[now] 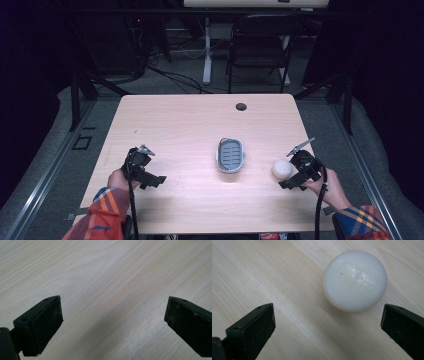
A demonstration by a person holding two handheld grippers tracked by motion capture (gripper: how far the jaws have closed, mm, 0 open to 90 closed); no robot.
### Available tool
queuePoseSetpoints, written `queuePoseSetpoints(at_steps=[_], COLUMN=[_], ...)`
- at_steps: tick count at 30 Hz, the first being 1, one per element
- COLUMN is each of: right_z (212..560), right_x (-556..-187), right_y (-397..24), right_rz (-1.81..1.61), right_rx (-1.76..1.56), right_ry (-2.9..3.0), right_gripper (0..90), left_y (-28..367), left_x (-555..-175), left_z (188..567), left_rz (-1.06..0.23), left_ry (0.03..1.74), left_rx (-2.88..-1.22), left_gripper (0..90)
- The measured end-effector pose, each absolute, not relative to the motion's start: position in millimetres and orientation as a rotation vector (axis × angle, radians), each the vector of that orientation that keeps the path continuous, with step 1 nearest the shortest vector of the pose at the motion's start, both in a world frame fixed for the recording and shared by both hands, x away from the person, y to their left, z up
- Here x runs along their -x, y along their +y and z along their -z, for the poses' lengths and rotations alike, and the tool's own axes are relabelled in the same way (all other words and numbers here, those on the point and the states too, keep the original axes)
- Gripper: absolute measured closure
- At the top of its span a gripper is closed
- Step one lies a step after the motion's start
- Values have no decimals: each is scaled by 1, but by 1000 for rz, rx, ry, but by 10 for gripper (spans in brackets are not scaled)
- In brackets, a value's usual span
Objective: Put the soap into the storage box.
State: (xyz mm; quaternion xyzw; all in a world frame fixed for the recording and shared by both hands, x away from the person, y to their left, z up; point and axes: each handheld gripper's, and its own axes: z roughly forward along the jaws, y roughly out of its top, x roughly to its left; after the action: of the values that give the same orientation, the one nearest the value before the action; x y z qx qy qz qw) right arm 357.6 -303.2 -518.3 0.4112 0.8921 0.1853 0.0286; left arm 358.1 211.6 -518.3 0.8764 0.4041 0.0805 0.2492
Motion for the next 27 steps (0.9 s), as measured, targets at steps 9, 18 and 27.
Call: queuePoseSetpoints(at_steps=[9,18,27], right_z=[527,523,528], right_x=[-370,-382,-391], right_y=[-299,-289,-281], right_rz=[-604,-535,-484], right_rx=[-1315,-1185,-1157], right_ry=[2735,2753,2778], right_gripper=[0,0,0], left_y=[211,211,211], left_x=[-358,-358,-358], left_z=[519,519,519], left_rz=[-218,-224,-225], left_ry=[1103,1102,1101], left_rx=[-2390,-2394,-2396], left_gripper=[19,19,19])
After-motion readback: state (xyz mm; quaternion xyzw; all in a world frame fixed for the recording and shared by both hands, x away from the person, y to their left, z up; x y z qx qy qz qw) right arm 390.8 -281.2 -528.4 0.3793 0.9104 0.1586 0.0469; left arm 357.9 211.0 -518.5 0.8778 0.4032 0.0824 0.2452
